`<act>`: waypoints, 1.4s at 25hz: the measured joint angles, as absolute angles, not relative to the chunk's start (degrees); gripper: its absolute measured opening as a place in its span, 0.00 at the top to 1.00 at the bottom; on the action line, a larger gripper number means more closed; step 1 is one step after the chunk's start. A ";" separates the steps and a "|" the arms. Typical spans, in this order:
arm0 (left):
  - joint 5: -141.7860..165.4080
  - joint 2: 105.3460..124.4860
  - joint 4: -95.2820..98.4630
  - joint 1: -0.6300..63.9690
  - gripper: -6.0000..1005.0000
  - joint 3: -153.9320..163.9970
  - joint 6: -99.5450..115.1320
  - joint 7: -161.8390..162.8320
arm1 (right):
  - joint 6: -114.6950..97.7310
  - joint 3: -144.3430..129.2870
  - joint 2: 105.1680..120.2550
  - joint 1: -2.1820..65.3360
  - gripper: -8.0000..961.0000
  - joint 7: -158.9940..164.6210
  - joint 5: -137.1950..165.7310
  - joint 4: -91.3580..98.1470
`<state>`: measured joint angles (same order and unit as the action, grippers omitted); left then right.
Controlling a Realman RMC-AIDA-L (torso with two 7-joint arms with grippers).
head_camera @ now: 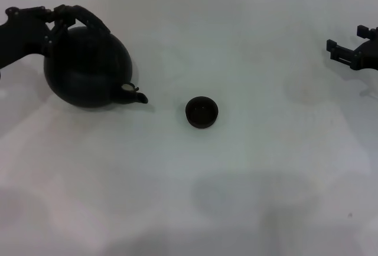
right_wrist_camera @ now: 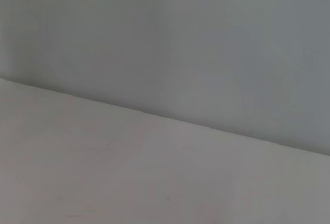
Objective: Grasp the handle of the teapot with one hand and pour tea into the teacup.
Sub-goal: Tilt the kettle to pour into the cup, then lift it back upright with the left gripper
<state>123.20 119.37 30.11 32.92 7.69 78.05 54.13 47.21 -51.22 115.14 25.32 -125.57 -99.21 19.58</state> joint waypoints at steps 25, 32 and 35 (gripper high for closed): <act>104.73 119.38 43.98 31.09 0.88 51.30 57.05 66.41 | 49.58 -51.24 115.22 25.25 0.11 -128.03 -103.49 17.84; 103.15 119.22 46.31 31.16 0.88 53.81 55.10 68.90 | 49.58 -51.23 115.22 25.39 0.11 -128.46 -103.53 17.84; 103.09 119.25 46.34 31.48 0.88 54.21 55.00 69.16 | 49.58 -51.24 115.23 25.40 0.11 -128.48 -103.54 17.84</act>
<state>103.09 119.25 46.34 31.48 54.21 55.00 69.16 49.58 -51.24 115.23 25.40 -128.48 -103.54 17.84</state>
